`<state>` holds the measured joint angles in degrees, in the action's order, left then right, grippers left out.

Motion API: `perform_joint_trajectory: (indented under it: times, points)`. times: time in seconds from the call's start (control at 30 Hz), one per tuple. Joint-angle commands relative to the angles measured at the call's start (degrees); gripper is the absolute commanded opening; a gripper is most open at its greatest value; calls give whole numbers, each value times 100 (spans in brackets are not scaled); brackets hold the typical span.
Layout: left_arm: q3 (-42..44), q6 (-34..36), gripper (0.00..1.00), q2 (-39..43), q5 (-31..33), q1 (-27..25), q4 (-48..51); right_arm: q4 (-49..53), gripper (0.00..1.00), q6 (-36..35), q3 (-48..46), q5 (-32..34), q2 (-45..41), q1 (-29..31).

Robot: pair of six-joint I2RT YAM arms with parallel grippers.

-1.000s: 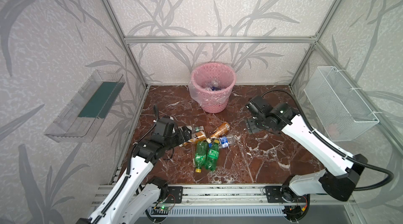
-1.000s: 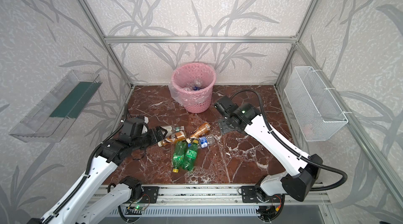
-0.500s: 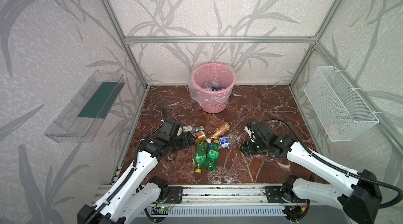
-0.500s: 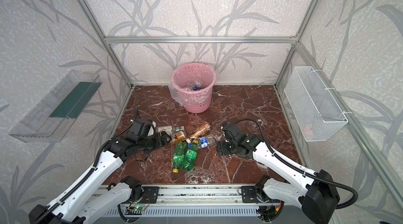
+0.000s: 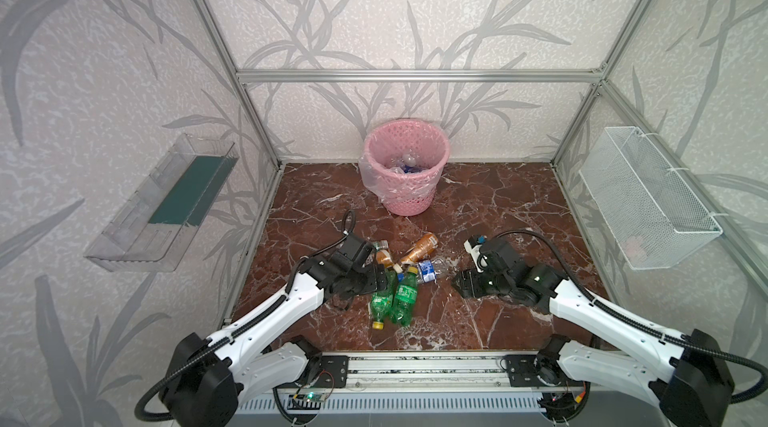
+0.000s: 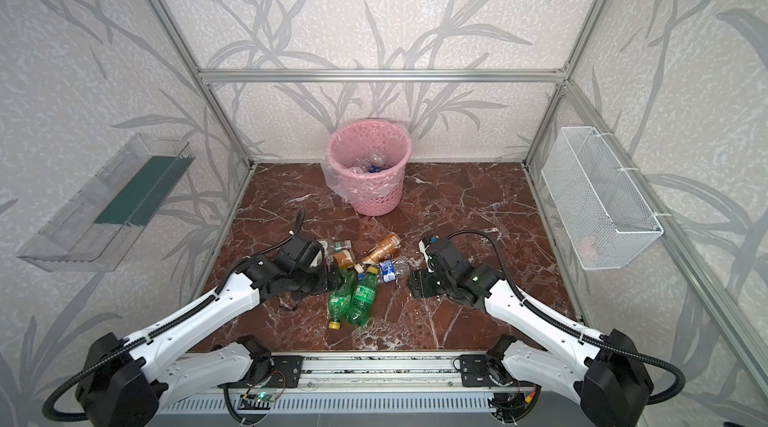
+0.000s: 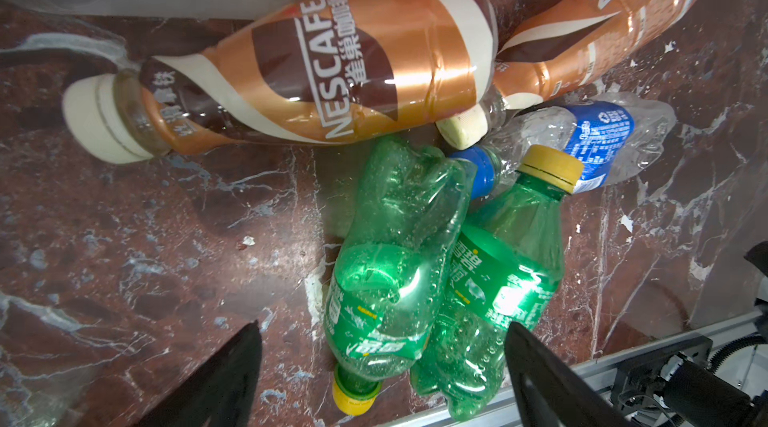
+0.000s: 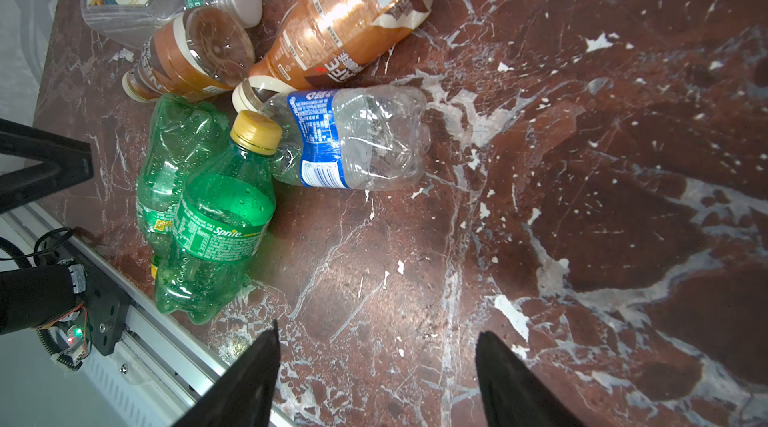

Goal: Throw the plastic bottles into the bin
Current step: 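Lower the left gripper onto the crushed green Sprite bottle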

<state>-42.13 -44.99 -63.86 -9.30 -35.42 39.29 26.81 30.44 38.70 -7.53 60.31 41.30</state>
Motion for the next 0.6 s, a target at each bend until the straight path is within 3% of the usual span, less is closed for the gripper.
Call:
perform_joint_trajectory:
  times: [0.0, 0.57]
  points:
    - [3, -123, 91, -264, 155, -180, -311, -89, 74, -3, -54, 85, -81, 19]
    - [127, -154, 81, -1212, 234, -493, -741, -225, 69, 68, -233, 70, -72, -8]
